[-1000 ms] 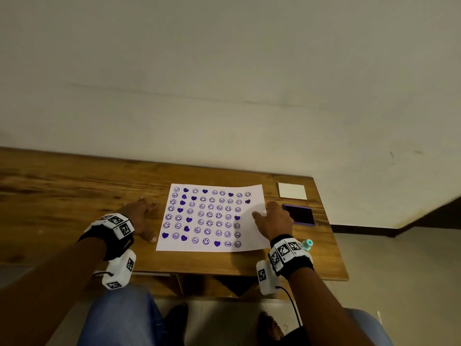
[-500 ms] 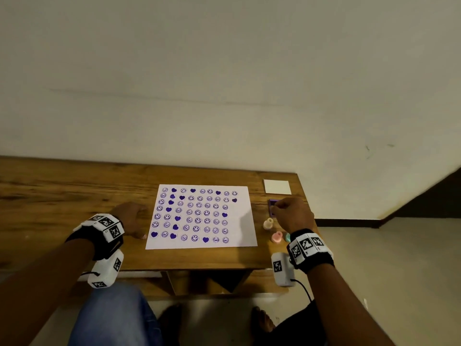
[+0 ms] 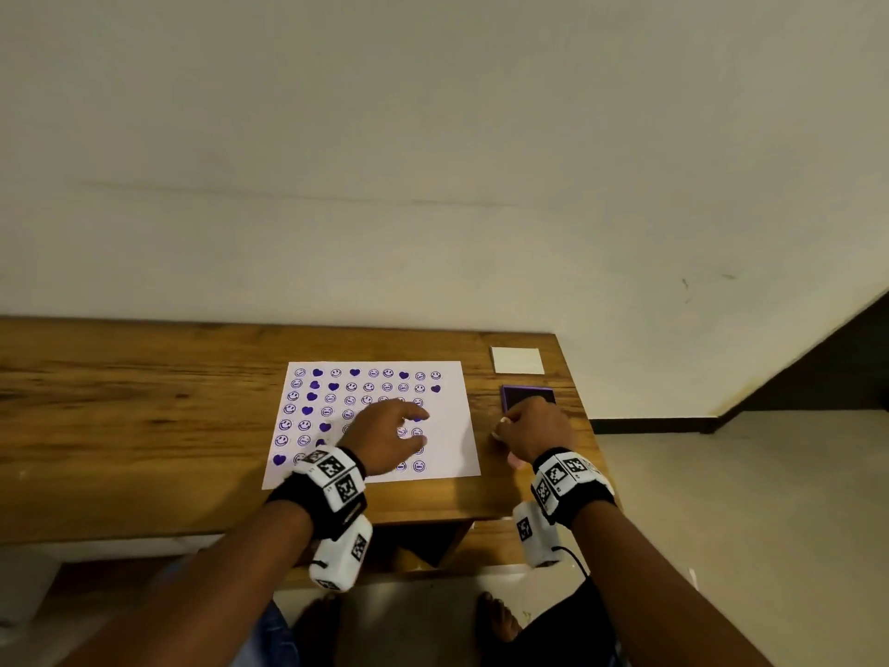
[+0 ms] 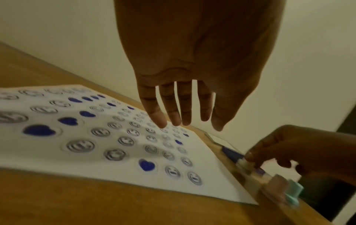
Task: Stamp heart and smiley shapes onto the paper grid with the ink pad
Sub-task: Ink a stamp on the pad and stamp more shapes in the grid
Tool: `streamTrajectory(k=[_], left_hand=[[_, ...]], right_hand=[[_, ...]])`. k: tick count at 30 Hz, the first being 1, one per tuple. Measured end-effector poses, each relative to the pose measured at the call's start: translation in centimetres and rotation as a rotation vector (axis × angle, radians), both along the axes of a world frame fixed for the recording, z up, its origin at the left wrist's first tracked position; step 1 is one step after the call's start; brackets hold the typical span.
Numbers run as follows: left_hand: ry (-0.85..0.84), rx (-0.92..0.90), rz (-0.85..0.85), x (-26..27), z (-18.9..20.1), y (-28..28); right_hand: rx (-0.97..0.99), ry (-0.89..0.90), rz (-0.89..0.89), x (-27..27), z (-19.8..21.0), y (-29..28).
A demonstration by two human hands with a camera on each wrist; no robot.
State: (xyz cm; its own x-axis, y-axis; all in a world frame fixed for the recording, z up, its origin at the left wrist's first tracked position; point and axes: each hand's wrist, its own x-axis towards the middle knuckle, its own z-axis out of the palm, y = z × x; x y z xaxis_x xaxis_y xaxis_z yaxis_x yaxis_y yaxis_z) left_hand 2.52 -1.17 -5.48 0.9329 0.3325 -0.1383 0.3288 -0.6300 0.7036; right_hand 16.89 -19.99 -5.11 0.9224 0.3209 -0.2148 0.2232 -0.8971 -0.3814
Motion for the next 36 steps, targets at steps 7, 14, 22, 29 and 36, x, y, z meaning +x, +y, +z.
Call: streamTrajectory(k=[7, 14, 22, 29, 36], left_hand=[[-0.140, -0.267, 0.066, 2.3, -0.4, -4.9], [-0.269, -0.323, 0.085, 4.1, 1.0, -7.6], [-0.288, -0.421, 0.137, 5.0, 0.9, -8.7], [-0.279, -0.521, 0.239, 6.4, 0.7, -9.7], [-0.241, -0.630, 0.346, 6.9, -0.3, -9.4]], right_hand=[[0.487, 0.115, 0.080, -0.2, 1.7, -1.3], [0.731, 0.218, 0.051, -0.7, 2.3, -2.7], [0.856, 0.343, -0.050, 0.0, 2.2, -4.2], [0.990, 0.413, -0.152, 0.4, 1.1, -4.8], [1.315, 0.496, -0.531, 1.8, 1.3, -6.5]])
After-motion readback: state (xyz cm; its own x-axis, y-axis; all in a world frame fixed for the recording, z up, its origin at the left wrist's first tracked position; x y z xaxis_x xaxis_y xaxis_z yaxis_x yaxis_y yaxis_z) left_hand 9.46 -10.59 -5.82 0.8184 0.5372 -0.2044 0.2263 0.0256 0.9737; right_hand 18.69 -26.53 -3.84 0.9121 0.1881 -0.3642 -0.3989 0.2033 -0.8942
